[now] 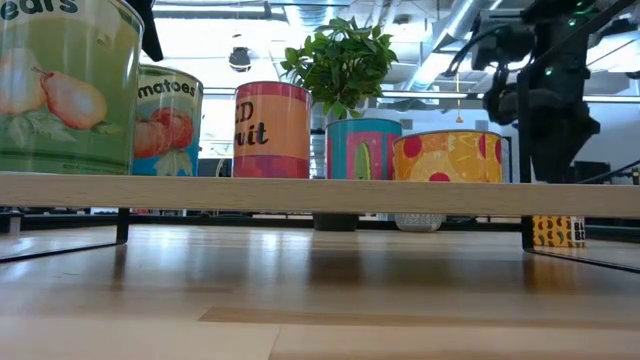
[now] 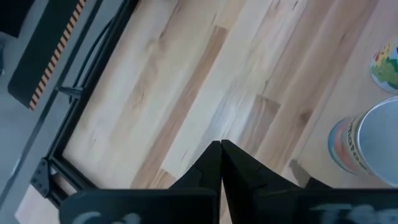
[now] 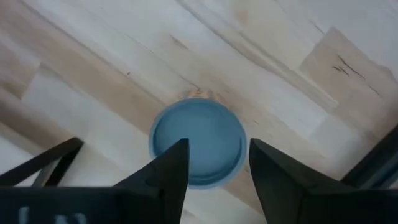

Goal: Pick and place cans onto a shelf
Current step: Put the yellow bean can on the shelf aligned with the other blue corn can

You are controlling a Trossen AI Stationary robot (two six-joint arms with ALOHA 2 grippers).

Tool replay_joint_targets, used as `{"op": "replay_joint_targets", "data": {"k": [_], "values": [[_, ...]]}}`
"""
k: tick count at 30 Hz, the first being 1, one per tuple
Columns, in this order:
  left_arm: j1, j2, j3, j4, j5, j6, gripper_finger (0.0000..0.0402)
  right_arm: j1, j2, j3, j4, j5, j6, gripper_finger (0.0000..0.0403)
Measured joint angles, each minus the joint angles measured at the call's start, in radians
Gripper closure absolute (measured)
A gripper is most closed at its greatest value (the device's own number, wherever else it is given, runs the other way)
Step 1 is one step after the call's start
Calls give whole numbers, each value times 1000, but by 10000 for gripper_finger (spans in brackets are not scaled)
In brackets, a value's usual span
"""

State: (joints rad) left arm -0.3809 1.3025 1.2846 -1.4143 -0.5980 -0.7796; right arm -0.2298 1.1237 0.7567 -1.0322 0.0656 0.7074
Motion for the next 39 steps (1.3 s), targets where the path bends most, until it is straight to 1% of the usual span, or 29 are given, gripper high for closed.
{"op": "replay_joint_targets", "data": {"k": [8, 13, 17, 19, 21, 24, 28, 29, 34, 39], "values": [[0, 0, 0, -2, 1, 56, 401, -9, 145, 0, 24, 71, 1, 197], [0, 0, 0, -2, 1, 81, 401, -8, 234, 6, 50, 78, -1, 198], [0, 0, 0, -5, 11, 85, 401, -6, 272, 8, 52, 76, -3, 208], [0, 0, 0, -7, 12, 85, 401, -7, 278, 11, 56, 74, -1, 223], [0, 0, 0, -9, 13, 92, 401, -11, 275, 16, 59, 71, -1, 247], [0, 0, 0, -8, 14, 95, 401, -29, 262, 25, 75, 71, 0, 295], [0, 0, 0, -8, 13, 89, 401, -59, 239, 26, 76, 70, -1, 376], [0, 0, 0, -8, 13, 86, 401, -66, 235, 26, 77, 70, -5, 387], [0, 0, 0, 0, 13, 79, 401, -88, 205, 36, 91, 63, -10, 396], [0, 0, 0, 0, 13, 78, 401, -87, 139, 128, 91, 63, -43, 398]]}}
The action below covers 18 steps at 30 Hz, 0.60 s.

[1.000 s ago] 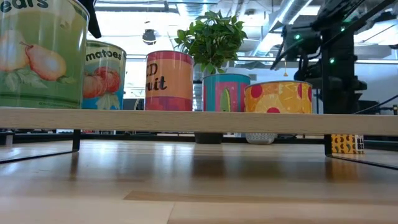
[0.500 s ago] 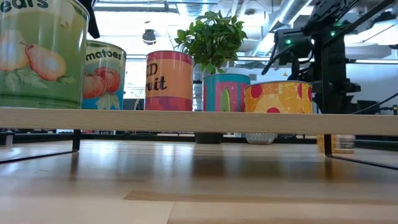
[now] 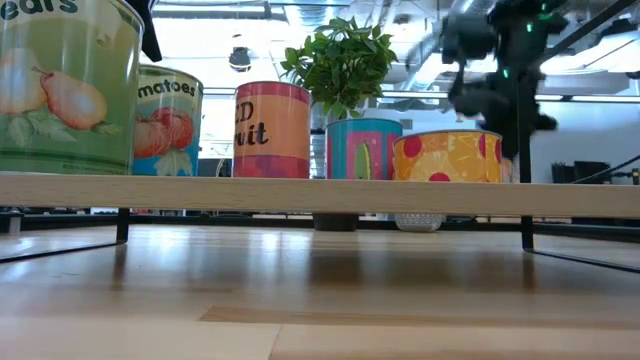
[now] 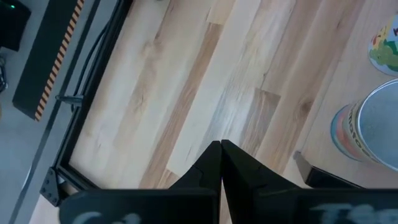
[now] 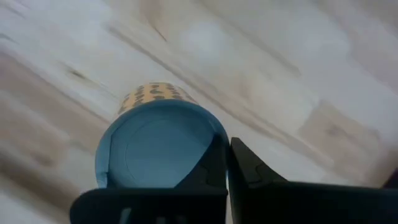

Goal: Pick and place cans onto a shelf
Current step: Put the yellow bean can on the shelf aligned with the other blue corn can

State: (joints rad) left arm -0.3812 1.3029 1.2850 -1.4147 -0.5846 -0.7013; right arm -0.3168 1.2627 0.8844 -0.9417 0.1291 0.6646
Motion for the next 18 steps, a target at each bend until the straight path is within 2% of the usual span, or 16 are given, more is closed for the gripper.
{"op": "replay_joint_targets", "data": {"k": [4, 8, 18], "values": [[0, 0, 0, 0, 0, -2, 401, 24, -44, 110, -2, 2, -11, 399], [0, 0, 0, 0, 0, -2, 401, 126, -43, 239, -2, 0, -11, 399], [0, 0, 0, 0, -1, -10, 401, 484, 169, 559, -5, 55, -50, 399]]}}
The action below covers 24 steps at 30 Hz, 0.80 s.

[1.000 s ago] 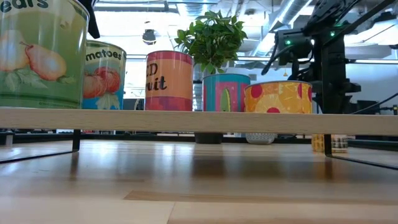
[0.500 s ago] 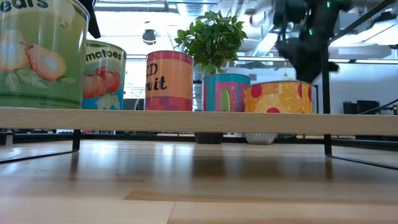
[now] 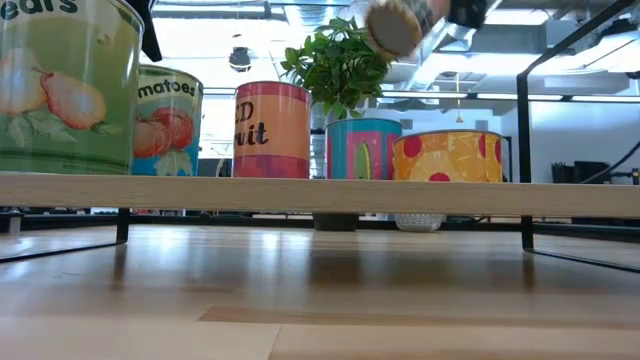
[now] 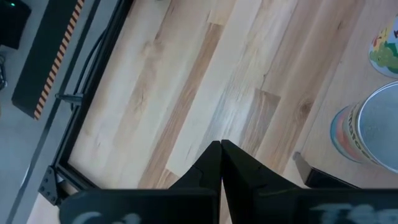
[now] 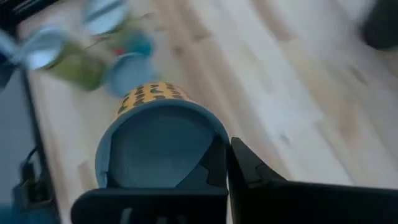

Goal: Pick and place cans onto a shelf
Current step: Put the yellow bean can on the shelf aligned with the other blue corn can

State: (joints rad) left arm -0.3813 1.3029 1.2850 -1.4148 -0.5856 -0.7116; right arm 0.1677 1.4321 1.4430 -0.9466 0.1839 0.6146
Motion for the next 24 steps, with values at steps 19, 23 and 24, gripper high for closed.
{"op": "replay_joint_targets", "data": {"k": [19, 23, 24], "values": [[0, 0, 0, 0, -1, -3, 401, 220, 555, 468, -121, 1, -207, 400], [0, 0, 0, 0, -1, -7, 401, 233, 591, 491, -125, 0, -230, 400], [0, 0, 0, -1, -1, -8, 401, 235, 597, 492, -126, 1, -232, 400]]}}
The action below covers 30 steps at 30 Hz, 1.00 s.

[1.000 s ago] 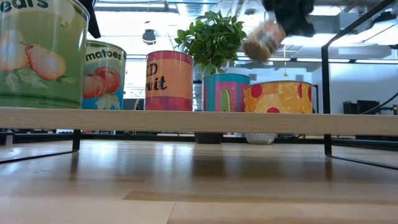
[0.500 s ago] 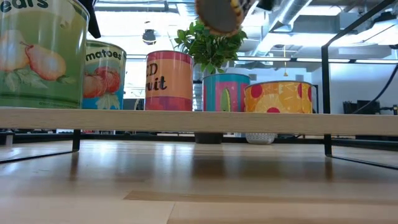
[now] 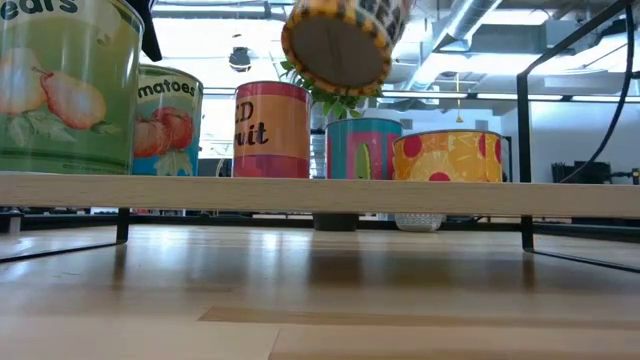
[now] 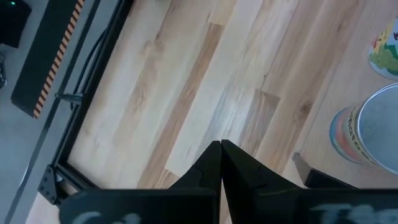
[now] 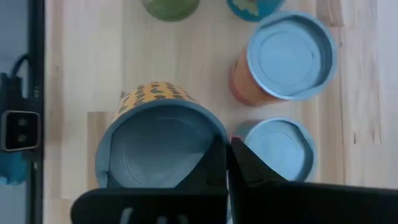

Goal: Pick and place cans onto a shelf
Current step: Put the yellow bean can on the shelf aligned with the other blue corn can

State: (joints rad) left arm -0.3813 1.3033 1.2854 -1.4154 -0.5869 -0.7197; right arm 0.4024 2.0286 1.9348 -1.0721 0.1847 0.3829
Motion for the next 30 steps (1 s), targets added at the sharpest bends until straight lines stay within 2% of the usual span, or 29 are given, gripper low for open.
{"op": "replay_joint_targets", "data": {"k": [10, 21, 30], "values": [[0, 6, 0, 11, -29, -3, 401, 14, 85, 1, -48, 29, 0, 400], [0, 8, 0, 20, -30, -2, 401, 29, 102, -1, -87, 24, 1, 399], [0, 8, 0, 19, -30, -2, 401, 29, 102, -1, -88, 18, 19, 336]]}}
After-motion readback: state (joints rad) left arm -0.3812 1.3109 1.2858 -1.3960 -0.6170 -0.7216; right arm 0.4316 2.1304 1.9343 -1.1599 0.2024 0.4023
